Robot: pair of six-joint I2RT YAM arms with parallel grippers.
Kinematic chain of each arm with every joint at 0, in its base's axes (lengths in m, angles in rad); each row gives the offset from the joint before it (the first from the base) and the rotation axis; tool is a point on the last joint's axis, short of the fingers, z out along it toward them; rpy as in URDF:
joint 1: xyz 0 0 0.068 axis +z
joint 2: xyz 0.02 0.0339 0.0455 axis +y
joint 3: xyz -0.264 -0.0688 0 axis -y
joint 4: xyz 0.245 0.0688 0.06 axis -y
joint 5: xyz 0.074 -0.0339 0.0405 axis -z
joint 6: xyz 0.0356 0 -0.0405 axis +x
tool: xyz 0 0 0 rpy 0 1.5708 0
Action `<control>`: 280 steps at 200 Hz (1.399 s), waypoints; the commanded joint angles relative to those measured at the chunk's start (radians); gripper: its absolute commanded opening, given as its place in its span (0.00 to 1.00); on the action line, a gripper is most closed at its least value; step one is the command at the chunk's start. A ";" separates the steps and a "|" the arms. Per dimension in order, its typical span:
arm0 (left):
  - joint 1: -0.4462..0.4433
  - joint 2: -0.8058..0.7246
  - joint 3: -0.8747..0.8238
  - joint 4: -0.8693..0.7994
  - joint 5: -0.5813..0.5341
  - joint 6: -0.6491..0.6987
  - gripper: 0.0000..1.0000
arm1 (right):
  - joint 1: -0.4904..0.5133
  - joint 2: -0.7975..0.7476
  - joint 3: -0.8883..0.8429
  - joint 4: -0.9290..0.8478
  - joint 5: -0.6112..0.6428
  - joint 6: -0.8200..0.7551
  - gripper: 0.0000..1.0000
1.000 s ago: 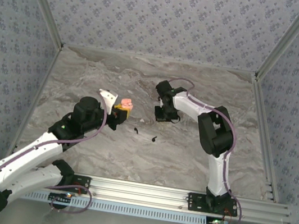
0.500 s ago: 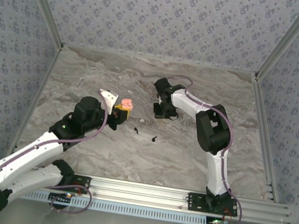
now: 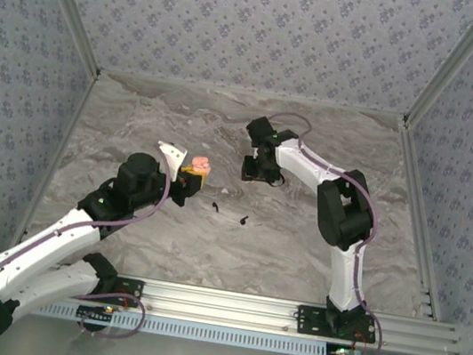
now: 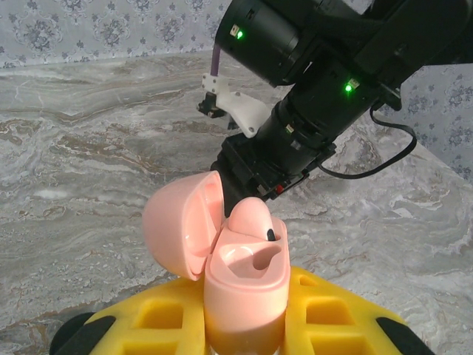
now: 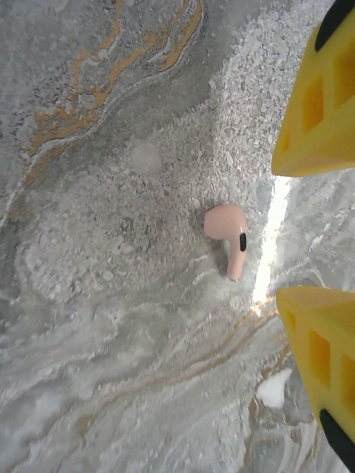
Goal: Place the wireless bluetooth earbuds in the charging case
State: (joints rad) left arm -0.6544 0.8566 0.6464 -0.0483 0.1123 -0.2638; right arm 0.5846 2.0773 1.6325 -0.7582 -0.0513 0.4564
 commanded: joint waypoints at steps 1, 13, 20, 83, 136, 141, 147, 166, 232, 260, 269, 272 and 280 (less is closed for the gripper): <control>0.001 -0.010 0.035 0.038 0.007 -0.009 0.20 | -0.006 -0.013 -0.006 -0.023 -0.015 0.118 0.51; 0.002 -0.011 0.033 0.039 0.007 -0.007 0.20 | -0.002 -0.009 -0.016 -0.002 -0.021 0.164 0.55; 0.002 -0.012 0.033 0.040 0.007 -0.008 0.20 | 0.002 -0.008 -0.021 0.010 -0.025 0.192 0.55; 0.001 -0.013 0.032 0.039 0.008 -0.003 0.20 | 0.019 0.054 0.032 -0.032 0.030 0.362 0.49; 0.002 -0.012 0.032 0.039 0.005 0.005 0.20 | 0.023 0.106 0.081 -0.057 0.021 0.370 0.48; 0.001 -0.014 0.032 0.038 0.008 0.005 0.20 | 0.023 0.108 0.085 -0.057 0.020 0.370 0.48; 0.002 -0.014 0.032 0.039 0.008 0.006 0.20 | 0.023 0.113 0.088 -0.058 0.020 0.368 0.48; 0.002 -0.014 0.032 0.039 0.008 0.005 0.20 | 0.023 0.122 0.099 -0.066 0.029 0.369 0.48; 0.002 -0.022 0.028 0.036 0.006 0.009 0.20 | 0.015 0.168 0.141 -0.092 0.040 0.370 0.42; 0.002 -0.024 0.023 0.038 0.006 0.008 0.20 | 0.012 0.188 0.157 -0.108 0.033 0.359 0.39; 0.002 -0.026 0.023 0.037 0.006 0.006 0.20 | 0.012 0.188 0.155 -0.109 0.034 0.356 0.36; 0.002 -0.026 0.022 0.037 0.005 0.006 0.20 | 0.012 0.188 0.155 -0.109 0.036 0.356 0.35; 0.002 -0.030 0.020 0.038 0.005 0.005 0.20 | 0.012 0.187 0.152 -0.114 0.040 0.353 0.31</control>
State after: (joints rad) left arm -0.6544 0.8509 0.6464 -0.0483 0.1123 -0.2630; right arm 0.5999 2.2337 1.7691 -0.8200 -0.0330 0.8040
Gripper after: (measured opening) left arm 0.199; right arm 0.351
